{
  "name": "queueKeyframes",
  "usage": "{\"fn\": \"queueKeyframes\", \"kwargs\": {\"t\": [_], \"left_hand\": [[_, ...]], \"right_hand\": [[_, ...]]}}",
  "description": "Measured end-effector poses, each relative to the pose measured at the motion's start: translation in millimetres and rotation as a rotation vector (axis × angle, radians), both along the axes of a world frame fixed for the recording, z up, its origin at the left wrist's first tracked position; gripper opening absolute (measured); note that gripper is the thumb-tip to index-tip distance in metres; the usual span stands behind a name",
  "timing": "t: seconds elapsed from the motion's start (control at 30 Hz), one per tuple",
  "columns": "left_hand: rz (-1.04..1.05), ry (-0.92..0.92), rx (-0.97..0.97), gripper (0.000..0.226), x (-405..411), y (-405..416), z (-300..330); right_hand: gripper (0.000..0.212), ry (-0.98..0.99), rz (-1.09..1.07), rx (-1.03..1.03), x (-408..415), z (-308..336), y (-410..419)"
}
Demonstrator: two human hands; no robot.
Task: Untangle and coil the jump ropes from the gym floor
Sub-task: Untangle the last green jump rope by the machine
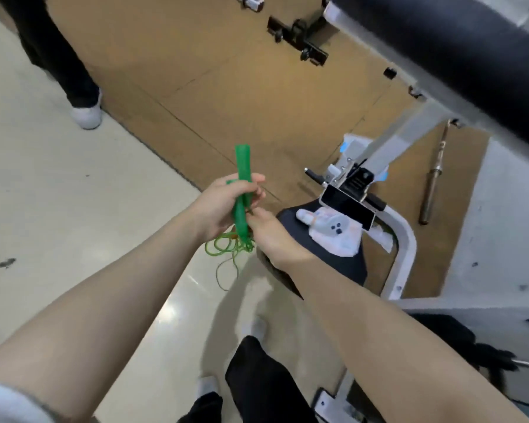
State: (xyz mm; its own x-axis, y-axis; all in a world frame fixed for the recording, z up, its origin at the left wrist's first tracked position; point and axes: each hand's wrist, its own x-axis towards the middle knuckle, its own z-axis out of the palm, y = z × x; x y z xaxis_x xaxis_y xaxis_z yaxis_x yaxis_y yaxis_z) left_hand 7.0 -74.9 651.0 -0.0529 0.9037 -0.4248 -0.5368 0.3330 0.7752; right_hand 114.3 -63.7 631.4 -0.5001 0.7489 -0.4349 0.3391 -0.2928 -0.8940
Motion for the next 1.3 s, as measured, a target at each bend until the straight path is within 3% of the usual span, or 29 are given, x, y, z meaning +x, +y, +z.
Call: {"fn": "queueKeyframes", "kwargs": {"t": [0.23, 0.37, 0.47, 0.6, 0.7, 0.77, 0.83, 0.9, 0.97, 1.03, 1.13, 1.23, 1.3], "left_hand": [[-0.161, 0.173, 0.01, 0.023, 28, 88, 51], [-0.187, 0.363, -0.008, 0.03, 23, 136, 62], [-0.271, 0.709, -0.041, 0.022, 13, 169, 52], [-0.67, 1.381, 0.103, 0.029, 15, 201, 38], [-0.929, 1.589, 0.228, 0.044, 10, 224, 33], [-1.077, 1.57, 0.292, 0.063, -2, 236, 28], [-1.253, 1.423, 0.307, 0.074, -17, 247, 26], [-1.46, 1.391, 0.336, 0.068, -31, 258, 27], [-1.562, 1.447, 0.388, 0.046, -45, 273, 20], [-1.538, 1.391, 0.316, 0.019, -52, 284, 13], [-1.498, 1.195, 0.105, 0.015, -62, 295, 15], [-1.641, 0.897, 0.044, 0.024, -69, 298, 22], [-1.514, 0.674, 0.05, 0.019, -67, 297, 26]], "right_hand": [[0.02, 0.042, -0.162, -0.138, 43, 42, 77], [0.029, 0.064, -0.232, -0.142, 61, 58, 132], [0.028, -0.003, -0.23, -0.098, 72, 66, 161], [0.025, -0.143, -0.163, -0.07, 65, 66, 185], [0.027, -0.174, -0.238, -0.124, 51, 64, 201], [0.029, -0.083, -0.409, -0.237, 44, 62, 210], [0.026, -0.02, -0.548, -0.302, 42, 64, 212], [0.025, 0.003, -0.607, -0.28, 39, 66, 212], [0.029, -0.006, -0.677, -0.232, 35, 68, 210], [0.029, -0.006, -0.774, -0.238, 30, 68, 206], [0.031, -0.065, -0.861, -0.205, 18, 61, 194], [0.028, -0.072, -0.864, -0.228, 13, 51, 182], [0.026, -0.029, -0.819, -0.282, 13, 52, 173]]}}
